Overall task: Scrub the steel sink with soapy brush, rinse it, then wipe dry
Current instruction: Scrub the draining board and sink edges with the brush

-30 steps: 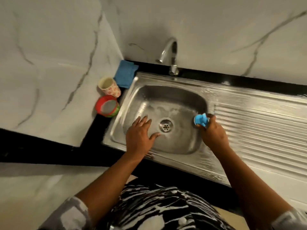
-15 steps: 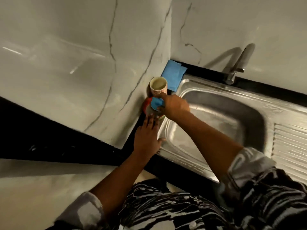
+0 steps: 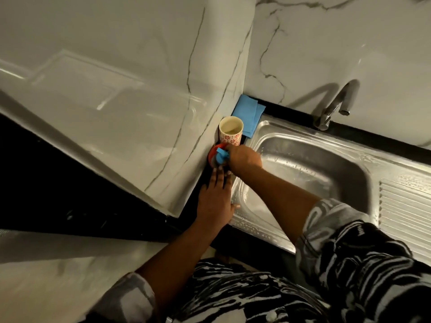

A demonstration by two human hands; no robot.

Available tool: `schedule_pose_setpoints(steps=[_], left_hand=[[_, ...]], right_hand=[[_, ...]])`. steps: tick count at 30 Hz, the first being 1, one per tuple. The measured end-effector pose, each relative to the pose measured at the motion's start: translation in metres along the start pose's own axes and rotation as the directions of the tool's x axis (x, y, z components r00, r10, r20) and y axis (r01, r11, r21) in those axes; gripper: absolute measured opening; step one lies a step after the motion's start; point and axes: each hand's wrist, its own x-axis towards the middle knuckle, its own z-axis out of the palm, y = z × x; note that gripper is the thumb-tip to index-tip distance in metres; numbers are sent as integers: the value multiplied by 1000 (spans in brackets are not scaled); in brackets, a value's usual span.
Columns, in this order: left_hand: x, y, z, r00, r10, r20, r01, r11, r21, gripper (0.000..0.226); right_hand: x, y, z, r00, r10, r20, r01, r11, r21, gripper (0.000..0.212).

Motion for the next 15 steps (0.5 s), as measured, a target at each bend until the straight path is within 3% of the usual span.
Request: schedule_pose_setpoints(steps=[3,6,8,10,11,15], left_hand=[[1,2,-1,1000,-10,-5,10,1000,15,121],[-4,8,-3,998,-5,-59,7,999,35,118],[-8,22,-4,995,23,-100,-18,999,48,112],[-11,48,-2,990,92,-107,-85,994,72,109],[-13,65,0,987,135,-93,-128,989,71,107],[-14,153,11,947,321,23,-320,947,-31,97]], right_hand=[[-6,8,0,1000,-5,4,4,977,212,48],[-25,36,-8,987,133,-92,-72,872,485,51],[-45,65,-13,970,238,-51,-118,643,757,37],[-72,103,-15,956,282,81,-158,261,952,24],[-89,127,-15,949,289,126,-168,125,978,19],[-170,241,-10,899,381,217,-176,-140,974,12]])
